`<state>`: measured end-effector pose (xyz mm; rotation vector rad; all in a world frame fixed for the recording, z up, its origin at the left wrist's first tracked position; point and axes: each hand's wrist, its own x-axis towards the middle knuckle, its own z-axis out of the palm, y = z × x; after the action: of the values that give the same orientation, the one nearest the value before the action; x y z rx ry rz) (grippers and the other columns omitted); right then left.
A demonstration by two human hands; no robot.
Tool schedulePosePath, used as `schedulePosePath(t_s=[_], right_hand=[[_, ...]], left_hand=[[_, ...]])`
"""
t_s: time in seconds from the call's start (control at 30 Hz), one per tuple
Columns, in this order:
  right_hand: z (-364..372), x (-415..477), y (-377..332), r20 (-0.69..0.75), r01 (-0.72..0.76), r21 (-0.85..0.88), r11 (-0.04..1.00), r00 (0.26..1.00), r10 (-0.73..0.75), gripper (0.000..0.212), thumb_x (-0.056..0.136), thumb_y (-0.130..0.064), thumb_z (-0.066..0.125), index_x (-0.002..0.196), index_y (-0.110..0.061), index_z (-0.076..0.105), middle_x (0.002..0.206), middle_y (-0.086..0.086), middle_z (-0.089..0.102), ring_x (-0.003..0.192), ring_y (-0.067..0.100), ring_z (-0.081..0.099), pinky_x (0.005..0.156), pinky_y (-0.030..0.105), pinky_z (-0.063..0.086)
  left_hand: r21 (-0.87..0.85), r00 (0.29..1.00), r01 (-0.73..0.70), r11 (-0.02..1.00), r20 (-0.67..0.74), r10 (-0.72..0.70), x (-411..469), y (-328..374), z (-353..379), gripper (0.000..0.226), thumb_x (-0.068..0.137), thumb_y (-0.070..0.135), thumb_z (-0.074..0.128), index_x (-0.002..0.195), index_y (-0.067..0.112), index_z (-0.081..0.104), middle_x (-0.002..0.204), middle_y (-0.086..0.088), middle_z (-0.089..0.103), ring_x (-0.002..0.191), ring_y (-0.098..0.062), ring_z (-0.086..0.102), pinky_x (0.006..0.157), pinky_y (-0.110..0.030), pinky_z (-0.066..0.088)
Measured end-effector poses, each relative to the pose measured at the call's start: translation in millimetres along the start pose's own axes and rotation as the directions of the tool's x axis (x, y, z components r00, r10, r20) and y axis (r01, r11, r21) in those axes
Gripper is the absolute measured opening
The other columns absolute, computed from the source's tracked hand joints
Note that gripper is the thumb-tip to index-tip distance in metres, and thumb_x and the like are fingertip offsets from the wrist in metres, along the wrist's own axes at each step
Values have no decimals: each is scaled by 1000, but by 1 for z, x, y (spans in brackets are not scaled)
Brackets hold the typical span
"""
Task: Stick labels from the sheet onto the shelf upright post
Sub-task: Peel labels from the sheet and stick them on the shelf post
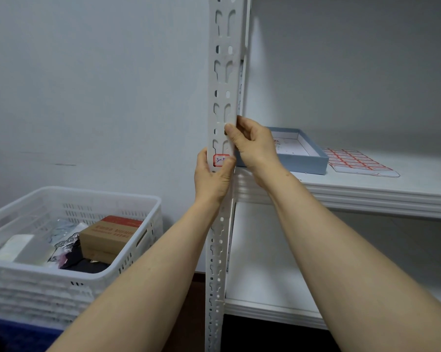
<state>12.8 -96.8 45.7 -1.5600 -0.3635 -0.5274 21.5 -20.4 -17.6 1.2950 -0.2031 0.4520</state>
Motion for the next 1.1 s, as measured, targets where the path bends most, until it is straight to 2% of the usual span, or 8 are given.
schedulePosePath(t_s=[0.1,0.2,0.43,0.53,0.67,0.87,1.03,1.1], right_hand=[[0,0,-1,0,5,-10,1000,1000,-5,22,93,-9,54,114,-4,60,99,0,64,89,8,61,77,13,52],[0,-1,-2,-1,8,-6,1000,1000,-8,23,93,-9,54,115,-4,59,97,-1,64,86,6,61,75,12,52],[0,-2,-2,7,-1,2,1000,1000,1,24,93,-8,53,116,-2,59,99,0,64,85,5,61,74,11,52],[-1,-1,-1,6,-9,5,1000,1000,9,22,93,-10,54,114,-6,60,97,-2,65,85,5,62,78,15,53],[-1,-1,0,1,1,1,1000,1000,-1,20,93,-9,54,112,-5,60,99,1,65,86,7,62,77,14,52],[0,-1,1,-13,-1,-4,1000,1000,1,21,93,-8,54,113,-4,60,99,1,65,85,6,62,75,11,51],[-5,-2,-1,1,-36,-74,997,999,37,27,95,-15,52,119,-6,59,107,0,66,87,4,62,81,17,51],[-9,-10,4,-131,-19,-100,995,991,6,31,95,-19,53,123,-8,58,117,4,65,97,11,62,90,29,51]], left_hand=[[24,1000,-15,1000,-22,16,0,1,3,25,85,11,63,107,20,53,87,4,63,77,-11,59,81,-32,52],[37,1000,-25,999,-15,25,-1,1,3,24,85,10,61,103,23,53,88,3,63,78,-12,59,83,-34,52],[61,999,-28,998,27,26,-1,1,-2,33,86,10,62,117,12,52,94,0,63,82,-12,60,85,-32,51],[137,999,-6,991,44,0,-1,2,-4,36,75,28,67,106,20,53,89,4,66,84,-14,64,83,-34,53],[362,1000,-30,932,3,31,-1,9,-2,40,65,42,55,96,19,49,83,6,61,78,-16,59,74,-33,49],[452,997,-77,889,56,58,-1,11,-6,28,82,30,60,99,13,45,80,8,55,73,-10,53,71,-33,45],[339,992,-47,940,124,5,0,15,-14,18,90,28,58,101,16,53,88,7,60,84,-11,58,77,-27,46],[244,992,37,969,110,-65,2,25,-16,20,95,33,47,94,17,60,88,5,63,86,-12,58,73,-23,44]])
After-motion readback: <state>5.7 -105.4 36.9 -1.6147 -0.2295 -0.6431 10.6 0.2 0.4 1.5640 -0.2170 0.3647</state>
